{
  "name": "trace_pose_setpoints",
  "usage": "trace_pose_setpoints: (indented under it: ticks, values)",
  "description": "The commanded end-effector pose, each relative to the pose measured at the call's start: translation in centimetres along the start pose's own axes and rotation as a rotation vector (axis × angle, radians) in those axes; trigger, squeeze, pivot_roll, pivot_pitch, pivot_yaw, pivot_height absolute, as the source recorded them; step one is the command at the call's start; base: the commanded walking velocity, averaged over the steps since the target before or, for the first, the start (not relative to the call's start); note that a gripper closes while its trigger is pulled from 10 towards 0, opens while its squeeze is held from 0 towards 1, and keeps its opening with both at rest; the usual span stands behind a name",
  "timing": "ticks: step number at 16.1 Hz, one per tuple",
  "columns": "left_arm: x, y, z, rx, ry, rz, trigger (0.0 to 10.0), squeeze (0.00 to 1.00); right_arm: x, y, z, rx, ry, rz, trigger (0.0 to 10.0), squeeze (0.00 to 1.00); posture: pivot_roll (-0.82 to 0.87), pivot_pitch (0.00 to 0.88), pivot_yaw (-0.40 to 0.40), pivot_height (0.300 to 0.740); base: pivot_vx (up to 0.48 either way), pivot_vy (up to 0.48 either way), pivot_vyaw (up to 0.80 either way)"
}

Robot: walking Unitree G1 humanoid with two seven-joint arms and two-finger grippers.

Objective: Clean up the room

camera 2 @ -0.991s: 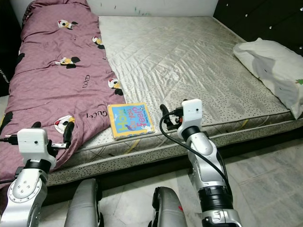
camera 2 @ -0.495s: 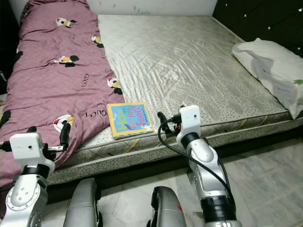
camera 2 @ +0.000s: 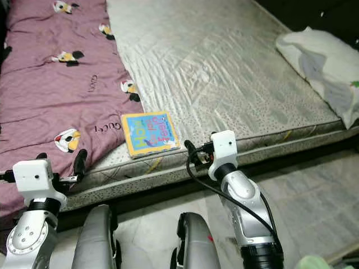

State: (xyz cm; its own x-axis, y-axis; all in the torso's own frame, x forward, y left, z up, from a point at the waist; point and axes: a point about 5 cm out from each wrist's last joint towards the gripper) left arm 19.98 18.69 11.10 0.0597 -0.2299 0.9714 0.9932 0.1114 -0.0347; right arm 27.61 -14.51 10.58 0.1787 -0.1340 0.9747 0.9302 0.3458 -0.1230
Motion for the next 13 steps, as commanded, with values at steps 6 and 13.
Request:
trace_pose_setpoints:
  ticks: [6, 13]
  values:
    - [0.4, 0.7, 0.2, 0.008, -0.025, -0.001, 10.0, 0.00, 0.7, 0.7, 0.5, -0.009, 0.018, -0.034, 10.0, 0.00, 0.00, 0.110, -0.087, 0.624, 0.000, 0.000, 0.00]
    - [1.1, 1.4, 0.1, -0.005, -0.036, -0.040, 10.0, 0.00, 1.2, 1.8, 0.9, 0.013, 0.008, -0.055, 10.0, 0.00, 0.02, 0.076, -0.089, 0.624, 0.186, 0.000, 0.00]
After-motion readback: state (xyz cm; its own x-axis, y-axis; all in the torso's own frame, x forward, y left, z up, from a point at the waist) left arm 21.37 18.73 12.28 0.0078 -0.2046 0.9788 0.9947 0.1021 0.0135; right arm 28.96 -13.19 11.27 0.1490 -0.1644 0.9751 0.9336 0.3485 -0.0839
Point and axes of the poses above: a point about 5 cm out from each wrist's last joint towards the gripper, its own y axis pointing out of the wrist towards the gripper, its own x axis along the axis of the wrist's last joint, z = x × y, and after that the axes turned 12 degrees about y, right-handed
